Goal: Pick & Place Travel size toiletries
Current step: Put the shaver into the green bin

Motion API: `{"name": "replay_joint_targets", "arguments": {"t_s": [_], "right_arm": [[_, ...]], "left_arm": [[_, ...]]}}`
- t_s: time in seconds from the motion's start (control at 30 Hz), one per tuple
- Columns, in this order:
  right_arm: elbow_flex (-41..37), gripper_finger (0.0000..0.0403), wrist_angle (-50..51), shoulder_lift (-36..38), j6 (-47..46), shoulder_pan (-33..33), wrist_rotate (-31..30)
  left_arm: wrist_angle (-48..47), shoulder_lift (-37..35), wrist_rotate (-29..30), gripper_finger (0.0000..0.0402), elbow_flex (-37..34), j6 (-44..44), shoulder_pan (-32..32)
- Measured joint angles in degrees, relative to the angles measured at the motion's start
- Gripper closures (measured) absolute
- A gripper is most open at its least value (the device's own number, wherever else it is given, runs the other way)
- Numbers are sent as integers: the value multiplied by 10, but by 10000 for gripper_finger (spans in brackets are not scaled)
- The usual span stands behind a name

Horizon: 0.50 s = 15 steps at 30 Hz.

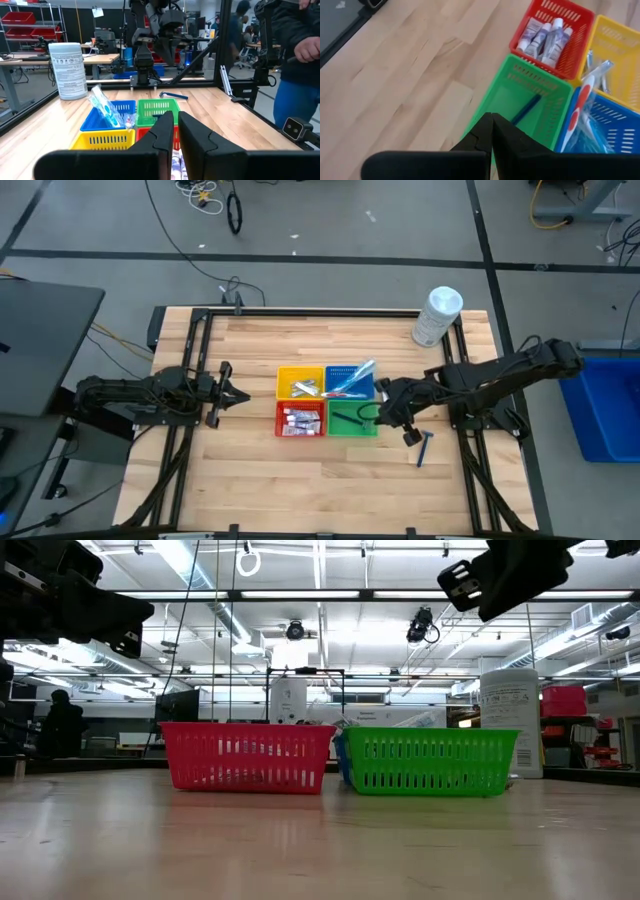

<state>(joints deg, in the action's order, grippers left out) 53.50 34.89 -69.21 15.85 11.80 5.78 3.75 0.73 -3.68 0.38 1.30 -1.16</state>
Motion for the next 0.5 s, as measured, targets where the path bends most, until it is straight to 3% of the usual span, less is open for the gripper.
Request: {"name": "replay_joint_targets", "arguments": {"t_s": [0.27,0.5], "right_arm": [[-2,394,34,1,12,44,-14],[-2,394,105,-1,104,125,-77]], "left_arm": [[0,0,0,370,0,0,0],[0,0,0,369,0,0,0]]}}
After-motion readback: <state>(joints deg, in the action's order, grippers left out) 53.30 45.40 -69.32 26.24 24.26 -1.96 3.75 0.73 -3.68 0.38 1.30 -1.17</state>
